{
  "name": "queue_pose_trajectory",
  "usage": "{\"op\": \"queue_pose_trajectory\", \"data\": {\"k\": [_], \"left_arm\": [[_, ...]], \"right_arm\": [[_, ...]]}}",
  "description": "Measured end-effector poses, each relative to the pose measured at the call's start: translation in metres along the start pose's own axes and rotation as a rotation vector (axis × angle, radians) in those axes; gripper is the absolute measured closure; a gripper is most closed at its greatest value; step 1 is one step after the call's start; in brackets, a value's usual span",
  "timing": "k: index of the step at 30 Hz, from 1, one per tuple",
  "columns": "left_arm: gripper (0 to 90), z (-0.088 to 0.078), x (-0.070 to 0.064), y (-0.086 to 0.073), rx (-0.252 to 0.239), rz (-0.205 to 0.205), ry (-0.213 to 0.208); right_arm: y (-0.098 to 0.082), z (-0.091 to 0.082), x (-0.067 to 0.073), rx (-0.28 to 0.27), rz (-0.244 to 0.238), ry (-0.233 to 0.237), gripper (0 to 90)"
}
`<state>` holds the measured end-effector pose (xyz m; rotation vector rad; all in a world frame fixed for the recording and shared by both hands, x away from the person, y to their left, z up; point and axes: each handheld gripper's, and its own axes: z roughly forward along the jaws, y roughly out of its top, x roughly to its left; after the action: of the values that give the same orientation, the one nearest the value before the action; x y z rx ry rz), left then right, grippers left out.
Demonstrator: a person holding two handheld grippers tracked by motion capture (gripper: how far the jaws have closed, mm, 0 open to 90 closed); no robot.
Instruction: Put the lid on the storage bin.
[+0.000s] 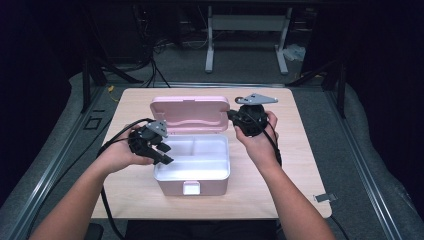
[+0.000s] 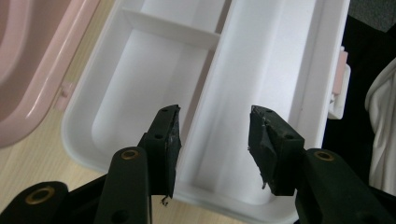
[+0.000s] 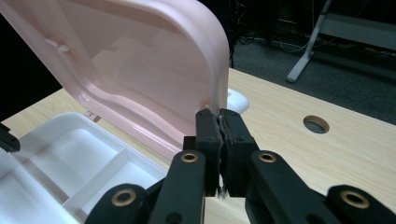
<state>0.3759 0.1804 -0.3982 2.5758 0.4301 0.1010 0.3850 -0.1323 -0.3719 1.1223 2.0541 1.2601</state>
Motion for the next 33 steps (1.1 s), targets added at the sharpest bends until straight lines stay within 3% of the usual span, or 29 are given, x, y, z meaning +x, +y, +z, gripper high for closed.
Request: {"op": "queue_pose_trajectory", "data": {"k": [6, 12, 22, 26, 30, 33], "left_arm": [[53.3, -0.014, 0.011, -0.017, -0.042, -0.064, 0.015], [53.3, -0.03, 0.026, -0.033, -0.102, -0.138, 0.046], [53.4, -0.043, 0.051, -0.044, -0.115, -0.215, 0.093], [63.6, -0.047, 0.061, -0.043, -0.11, -0.249, 0.098], [83.4, -0.053, 0.071, -0.038, -0.12, -0.272, 0.123], [89.2, -0.058, 0.077, -0.03, -0.105, -0.285, 0.136]], "right_arm": [[-0.002, -0.002, 0.002, -0.004, -0.009, -0.015, 87.0], [-0.002, -0.002, 0.001, -0.005, -0.01, 0.002, 86.9], [-0.002, -0.003, 0.002, -0.003, -0.008, -0.01, 86.8], [-0.003, -0.003, 0.003, -0.006, -0.012, -0.003, 86.7], [-0.003, -0.003, 0.003, -0.008, -0.014, -0.012, 86.7], [-0.003, -0.003, 0.003, -0.006, -0.017, -0.009, 86.7]]}}
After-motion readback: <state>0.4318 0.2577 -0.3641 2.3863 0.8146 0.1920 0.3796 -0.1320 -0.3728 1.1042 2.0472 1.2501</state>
